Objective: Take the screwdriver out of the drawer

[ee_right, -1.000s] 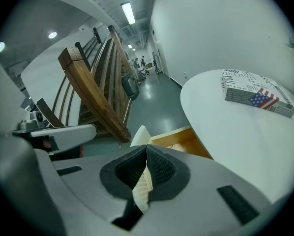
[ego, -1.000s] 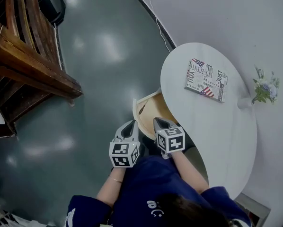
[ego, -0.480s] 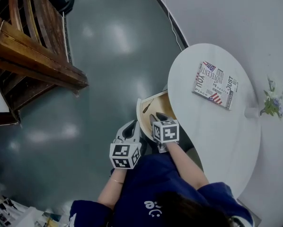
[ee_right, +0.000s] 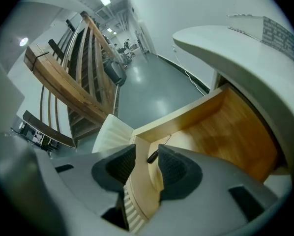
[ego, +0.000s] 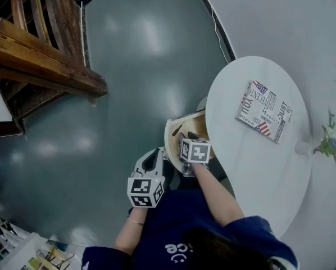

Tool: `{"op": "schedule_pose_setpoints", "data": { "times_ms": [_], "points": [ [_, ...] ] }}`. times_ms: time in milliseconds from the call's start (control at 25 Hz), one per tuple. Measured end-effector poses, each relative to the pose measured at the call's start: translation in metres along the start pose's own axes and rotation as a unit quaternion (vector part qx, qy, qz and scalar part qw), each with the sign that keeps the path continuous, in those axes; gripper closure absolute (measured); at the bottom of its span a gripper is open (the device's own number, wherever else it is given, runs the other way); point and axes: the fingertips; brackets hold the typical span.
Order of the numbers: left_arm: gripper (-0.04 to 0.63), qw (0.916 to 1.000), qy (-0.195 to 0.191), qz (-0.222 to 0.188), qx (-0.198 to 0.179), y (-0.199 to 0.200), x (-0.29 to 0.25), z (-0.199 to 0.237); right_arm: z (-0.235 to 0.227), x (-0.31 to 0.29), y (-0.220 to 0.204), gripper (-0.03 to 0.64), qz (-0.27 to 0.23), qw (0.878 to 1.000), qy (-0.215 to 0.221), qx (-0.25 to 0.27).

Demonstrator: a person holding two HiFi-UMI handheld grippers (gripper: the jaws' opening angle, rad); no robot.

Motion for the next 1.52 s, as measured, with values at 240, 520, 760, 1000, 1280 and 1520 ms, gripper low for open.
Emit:
{"op": "schedule_pose_setpoints", "data": {
  "times_ms": [240,520,760,1000,1280,1520],
  "points": [
    [0.591,0.9998,0.013,0.014,0.006,-0.005,-0.005,0.010,-0.007,-0.028,-0.002,0.463,0.015,1.000,-0.011,-0.009],
    [0.591,0.9989,0.031,0.031,0.016,-0.012,-0.011,0.022,-0.010,-0.056,-0.002,0.439,0.034,0.999,-0.007,-0.005],
    [0.591,0.9978,0.047,0.041,0.021,-0.012,-0.015,0.033,-0.012,-0.078,0.003,0.400,0.047,0.999,0.003,-0.004],
    [0.591,0.9964,0.054,0.055,0.034,-0.020,-0.015,0.039,-0.019,-0.094,0.000,0.399,0.066,0.998,-0.008,0.000],
    [0.591,0.9951,0.068,0.063,0.034,-0.023,-0.014,0.049,-0.024,-0.110,-0.012,0.397,0.094,0.995,-0.027,0.003],
    [0.591,0.9937,0.080,0.072,0.033,-0.031,-0.007,0.058,-0.027,-0.117,-0.025,0.388,0.110,0.993,-0.031,0.005]
  ]
}}
Point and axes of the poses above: the fingertips, and each gripper's own axes: x backward along the fingers, z to its left, y out of its top, and after that the axes turned 5 degrees about z, right-handed
